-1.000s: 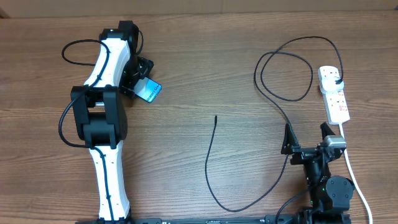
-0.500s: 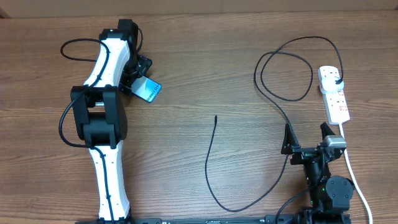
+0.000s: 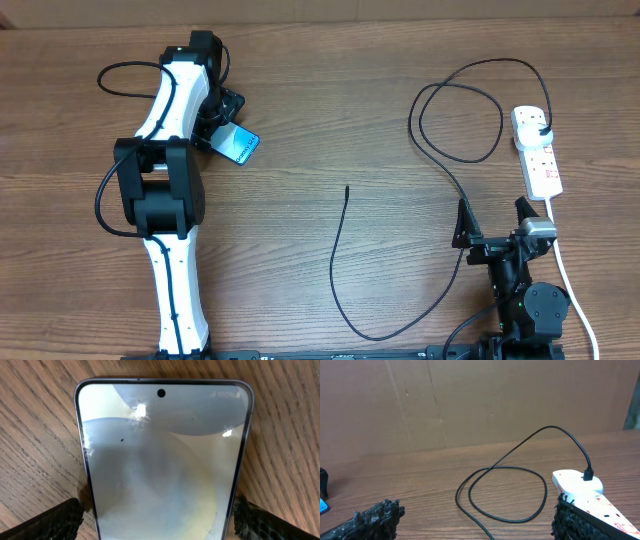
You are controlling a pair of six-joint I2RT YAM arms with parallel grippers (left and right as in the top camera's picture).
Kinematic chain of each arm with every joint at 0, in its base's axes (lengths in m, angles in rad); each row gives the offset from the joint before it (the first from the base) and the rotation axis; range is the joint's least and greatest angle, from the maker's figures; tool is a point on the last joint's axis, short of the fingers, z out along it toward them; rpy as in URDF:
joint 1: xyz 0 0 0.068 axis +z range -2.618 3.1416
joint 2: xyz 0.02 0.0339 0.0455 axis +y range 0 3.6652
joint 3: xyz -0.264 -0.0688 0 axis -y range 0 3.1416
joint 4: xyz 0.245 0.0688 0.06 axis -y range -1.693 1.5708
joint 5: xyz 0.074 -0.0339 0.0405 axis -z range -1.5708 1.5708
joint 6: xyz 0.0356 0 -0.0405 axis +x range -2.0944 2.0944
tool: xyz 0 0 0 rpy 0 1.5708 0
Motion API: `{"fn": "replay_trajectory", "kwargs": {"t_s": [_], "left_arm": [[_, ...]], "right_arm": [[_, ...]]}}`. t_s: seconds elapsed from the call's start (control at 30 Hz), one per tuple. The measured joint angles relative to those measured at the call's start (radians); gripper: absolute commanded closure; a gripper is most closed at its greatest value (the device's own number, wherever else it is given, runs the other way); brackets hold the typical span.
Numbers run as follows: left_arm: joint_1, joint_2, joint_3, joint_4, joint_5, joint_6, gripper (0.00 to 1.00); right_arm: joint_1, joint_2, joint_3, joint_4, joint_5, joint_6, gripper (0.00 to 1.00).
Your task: Plug charger to phone and switch on socket
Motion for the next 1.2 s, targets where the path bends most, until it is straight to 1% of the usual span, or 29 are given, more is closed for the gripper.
{"fn": "replay_trajectory", "kwargs": {"t_s": [0.6,1.2], "left_arm": [[-0.044,0.0,0.0,-0.008,-0.001,0.023,0.0],[-0.043,-0.001,-0.01,0.001,0.002,-0.002,0.0]], "right_arm": [[0.0,0.0,0.0,0.0,0.0,0.0,0.0],[0.0,0.0,0.0,0.001,0.0,0.0,0.0]]}}
